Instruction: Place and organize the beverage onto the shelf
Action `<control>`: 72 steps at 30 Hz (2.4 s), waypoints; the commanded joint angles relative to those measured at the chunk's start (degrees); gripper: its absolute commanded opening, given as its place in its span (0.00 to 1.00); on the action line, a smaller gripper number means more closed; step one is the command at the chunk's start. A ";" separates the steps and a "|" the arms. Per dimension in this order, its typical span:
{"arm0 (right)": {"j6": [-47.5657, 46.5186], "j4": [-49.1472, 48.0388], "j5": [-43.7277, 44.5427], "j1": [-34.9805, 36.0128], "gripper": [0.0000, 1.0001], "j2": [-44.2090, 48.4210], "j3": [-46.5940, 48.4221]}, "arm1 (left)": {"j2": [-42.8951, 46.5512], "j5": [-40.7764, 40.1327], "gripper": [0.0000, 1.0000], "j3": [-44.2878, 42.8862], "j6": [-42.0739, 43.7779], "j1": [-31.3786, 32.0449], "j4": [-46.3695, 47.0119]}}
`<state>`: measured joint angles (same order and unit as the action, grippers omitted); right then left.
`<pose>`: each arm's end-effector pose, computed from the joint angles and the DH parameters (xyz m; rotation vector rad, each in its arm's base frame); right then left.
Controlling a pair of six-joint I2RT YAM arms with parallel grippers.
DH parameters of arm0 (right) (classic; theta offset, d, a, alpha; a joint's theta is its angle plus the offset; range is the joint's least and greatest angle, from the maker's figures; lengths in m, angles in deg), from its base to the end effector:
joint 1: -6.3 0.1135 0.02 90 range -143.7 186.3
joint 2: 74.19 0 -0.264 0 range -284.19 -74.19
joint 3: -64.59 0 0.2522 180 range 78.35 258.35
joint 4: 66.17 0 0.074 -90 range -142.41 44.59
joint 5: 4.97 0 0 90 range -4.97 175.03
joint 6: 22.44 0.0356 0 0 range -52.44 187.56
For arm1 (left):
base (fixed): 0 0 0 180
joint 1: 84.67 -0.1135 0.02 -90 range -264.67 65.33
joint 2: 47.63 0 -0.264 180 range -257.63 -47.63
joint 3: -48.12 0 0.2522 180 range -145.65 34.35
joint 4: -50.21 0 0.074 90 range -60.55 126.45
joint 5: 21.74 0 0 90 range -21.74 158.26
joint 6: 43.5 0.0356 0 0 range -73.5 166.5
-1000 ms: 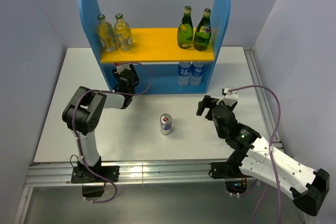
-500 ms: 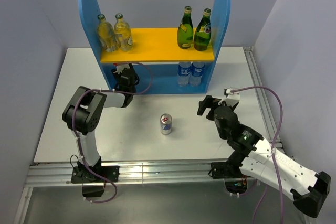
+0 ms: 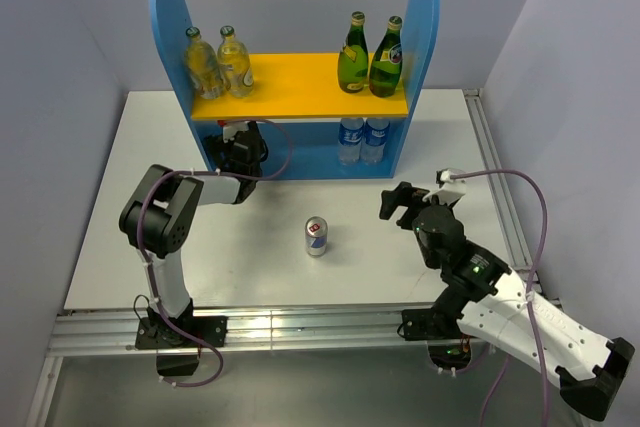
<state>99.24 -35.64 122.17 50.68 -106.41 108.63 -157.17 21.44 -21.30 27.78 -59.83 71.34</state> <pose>0.1154 0.0829 0.2731 0.2306 1.8265 0.3171 0.3686 -0.1420 0.1678 -0.4390 1.7472 0.2364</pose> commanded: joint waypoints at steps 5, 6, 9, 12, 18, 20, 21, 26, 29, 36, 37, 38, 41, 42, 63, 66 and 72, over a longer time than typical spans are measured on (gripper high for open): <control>-0.04 -0.25 -0.58 0.27 0.98 2.34 -0.57 | 7.58 -2.03 0.97 -1.12 4.39 4.06 -0.96; 0.05 -0.34 -0.76 0.27 0.98 2.78 -0.58 | 8.02 -2.65 0.97 -0.86 4.57 4.68 -1.06; 0.13 -0.08 -0.85 0.27 0.98 3.57 -0.75 | 9.69 -4.14 0.97 -0.50 4.31 6.44 -3.50; 0.22 0.10 -0.85 0.27 0.98 4.45 -0.84 | 11.62 -5.11 0.98 0.90 3.61 7.76 -4.48; 0.40 0.27 -0.85 0.35 0.98 4.98 -1.02 | 17.15 -8.97 0.98 3.97 4.40 11.45 -7.11; 0.31 0.36 -0.85 0.27 0.98 4.98 -1.10 | 20.58 -10.73 0.98 5.38 3.96 13.55 -8.95; 0.31 0.28 -0.85 0.35 0.98 4.89 -1.02 | 21.81 -11.35 0.98 5.73 3.08 14.44 -10.18; 0.40 -0.16 -0.85 0.27 0.98 4.37 -1.02 | 31.91 -11.71 0.97 8.72 -6.13 20.06 -23.63; 0.40 -0.43 -0.85 0.27 0.98 4.19 -1.10 | 37.89 -10.14 0.97 11.27 -10.45 24.00 -30.56; 0.57 -0.51 -0.58 0.27 0.98 4.37 -1.19 | 52.74 -7.58 0.96 19.79 -20.02 38.77 -41.84; 0.40 -0.60 -0.67 0.27 0.98 4.19 -1.28 | 56.15 -7.14 0.96 22.41 -20.65 42.88 -41.75; 0.49 -0.95 -0.67 0.27 0.98 3.84 -1.28 | 57.75 -6.88 0.99 23.74 -21.35 44.92 -41.49; 0.49 -1.39 -0.85 0.27 0.98 2.70 -1.10 | 63.12 -5.39 0.99 29.19 -21.89 52.31 -36.32; 0.66 -1.31 -0.76 0.27 0.98 2.52 -1.02 | 64.61 -4.25 0.98 30.60 -20.41 53.63 -31.86; 0.84 -0.34 0.03 0.35 0.98 3.84 -1.10 | 14.20 -5.03 0.96 28.95 -7.91 53.65 16.94; 0.75 -0.43 0.03 0.35 0.98 4.28 -1.37 | 8.93 -5.46 0.96 25.08 -7.48 51.63 16.96; 0.75 -0.25 0.03 0.27 0.98 4.54 -1.19 | 2.67 -7.75 0.70 20.60 -5.45 49.43 20.21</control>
<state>99.51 -34.98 121.43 50.68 -102.41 107.89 -152.77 15.62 1.60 20.52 -9.45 86.31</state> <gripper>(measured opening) 0.979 0.767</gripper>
